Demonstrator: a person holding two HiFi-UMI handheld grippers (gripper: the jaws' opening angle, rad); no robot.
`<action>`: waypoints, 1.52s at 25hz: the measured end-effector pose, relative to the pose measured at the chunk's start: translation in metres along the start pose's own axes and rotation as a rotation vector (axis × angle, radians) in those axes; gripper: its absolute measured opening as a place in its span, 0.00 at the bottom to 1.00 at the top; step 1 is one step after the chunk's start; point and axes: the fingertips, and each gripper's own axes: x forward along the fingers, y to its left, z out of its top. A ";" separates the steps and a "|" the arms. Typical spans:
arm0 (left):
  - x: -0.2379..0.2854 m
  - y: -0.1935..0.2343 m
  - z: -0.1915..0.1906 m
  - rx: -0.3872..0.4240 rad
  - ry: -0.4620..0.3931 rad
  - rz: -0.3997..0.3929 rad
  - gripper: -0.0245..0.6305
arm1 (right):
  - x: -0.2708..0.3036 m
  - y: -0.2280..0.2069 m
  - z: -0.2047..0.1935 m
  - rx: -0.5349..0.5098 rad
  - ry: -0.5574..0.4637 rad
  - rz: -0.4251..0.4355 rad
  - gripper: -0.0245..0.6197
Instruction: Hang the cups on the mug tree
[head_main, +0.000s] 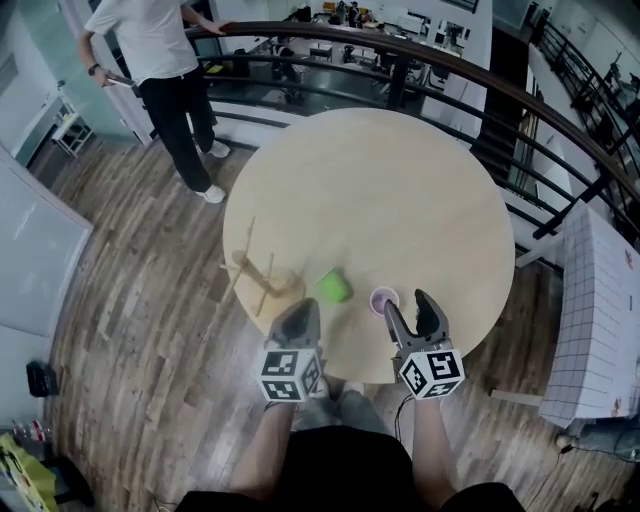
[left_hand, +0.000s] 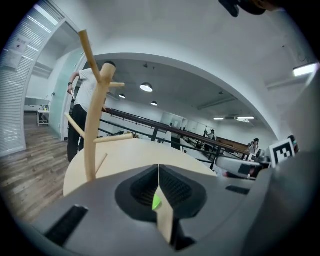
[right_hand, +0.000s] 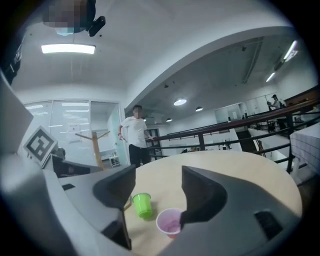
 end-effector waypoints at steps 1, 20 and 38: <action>0.003 -0.001 -0.002 0.002 0.009 -0.003 0.06 | -0.002 -0.002 -0.011 -0.006 0.028 0.018 0.50; 0.013 0.004 -0.011 0.093 0.105 0.038 0.06 | 0.016 -0.033 -0.156 -0.124 0.292 0.039 0.58; -0.013 0.018 -0.018 0.103 0.122 0.113 0.06 | 0.056 -0.032 -0.168 -0.097 0.305 0.000 0.50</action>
